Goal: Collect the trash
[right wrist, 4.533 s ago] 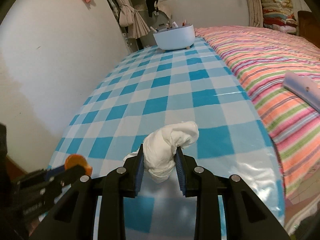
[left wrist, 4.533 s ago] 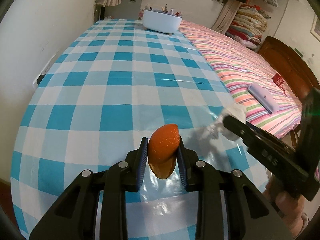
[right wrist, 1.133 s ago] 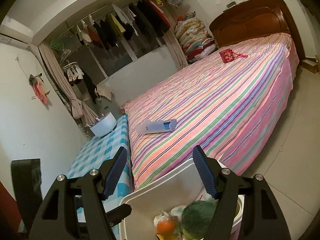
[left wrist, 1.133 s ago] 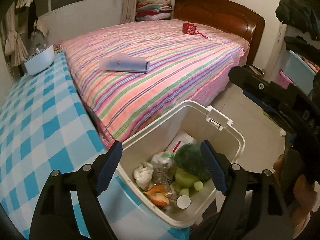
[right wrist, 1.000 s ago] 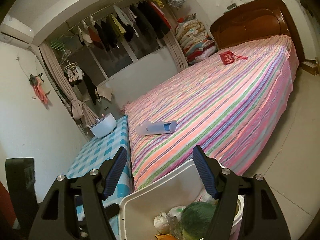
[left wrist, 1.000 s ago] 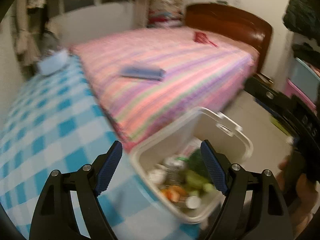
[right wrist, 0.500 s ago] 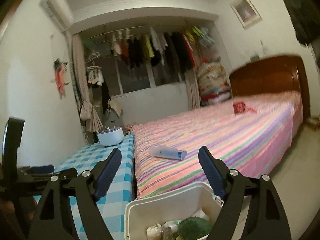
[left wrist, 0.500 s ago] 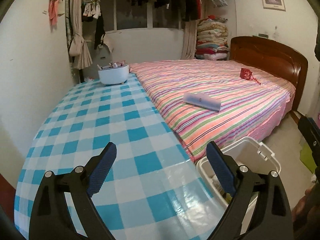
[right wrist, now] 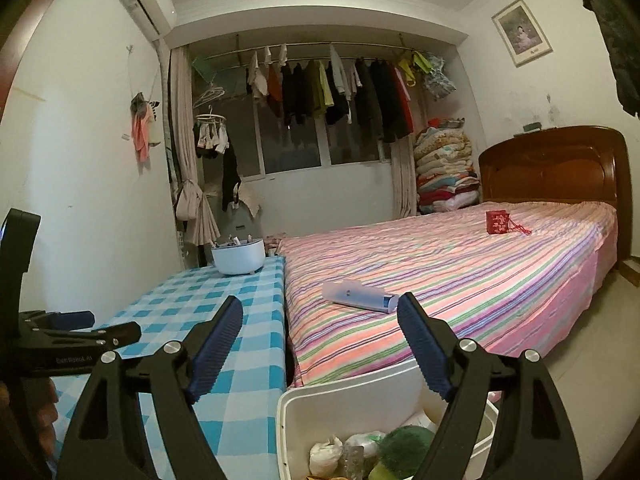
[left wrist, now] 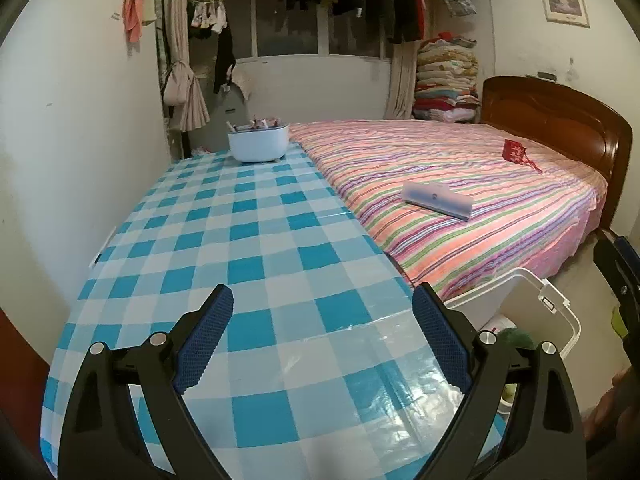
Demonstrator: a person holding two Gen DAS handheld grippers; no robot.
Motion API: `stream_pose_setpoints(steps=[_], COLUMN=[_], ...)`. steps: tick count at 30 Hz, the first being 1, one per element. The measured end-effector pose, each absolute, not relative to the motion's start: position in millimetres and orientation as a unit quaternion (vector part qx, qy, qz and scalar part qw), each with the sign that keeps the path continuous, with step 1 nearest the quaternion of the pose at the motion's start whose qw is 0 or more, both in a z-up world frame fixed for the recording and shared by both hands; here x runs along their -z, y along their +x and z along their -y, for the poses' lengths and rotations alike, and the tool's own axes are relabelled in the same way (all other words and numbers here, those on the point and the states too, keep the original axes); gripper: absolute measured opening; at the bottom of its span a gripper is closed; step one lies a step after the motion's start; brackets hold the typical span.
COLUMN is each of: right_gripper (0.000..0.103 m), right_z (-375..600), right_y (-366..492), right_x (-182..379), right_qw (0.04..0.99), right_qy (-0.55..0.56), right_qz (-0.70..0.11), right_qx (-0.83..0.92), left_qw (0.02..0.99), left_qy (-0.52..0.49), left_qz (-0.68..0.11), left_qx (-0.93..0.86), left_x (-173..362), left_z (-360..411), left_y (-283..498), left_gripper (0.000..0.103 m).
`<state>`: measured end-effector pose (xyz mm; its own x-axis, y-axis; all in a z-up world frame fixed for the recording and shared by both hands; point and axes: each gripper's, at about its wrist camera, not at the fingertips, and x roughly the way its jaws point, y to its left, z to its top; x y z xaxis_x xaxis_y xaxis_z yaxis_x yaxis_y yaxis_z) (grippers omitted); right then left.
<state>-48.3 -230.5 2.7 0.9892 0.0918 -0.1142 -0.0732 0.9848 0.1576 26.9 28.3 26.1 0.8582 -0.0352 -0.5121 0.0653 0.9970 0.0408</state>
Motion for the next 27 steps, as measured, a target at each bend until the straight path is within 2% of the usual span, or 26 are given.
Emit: stream_pose_setpoints(steps=[27], right_gripper=[0.078], right_z=[227], right_y=[-44], right_x=[3], right_qw=[0.994], right_qy=[0.072], right_qz=[-0.08], right_qx=[-0.024], left_qw=[0.959], left_qy=[0.044], left_qz=[-0.279], left_qx=[0.031], left_x=[-18], left_z=[-20], left_y=[27], left_gripper=[0.09])
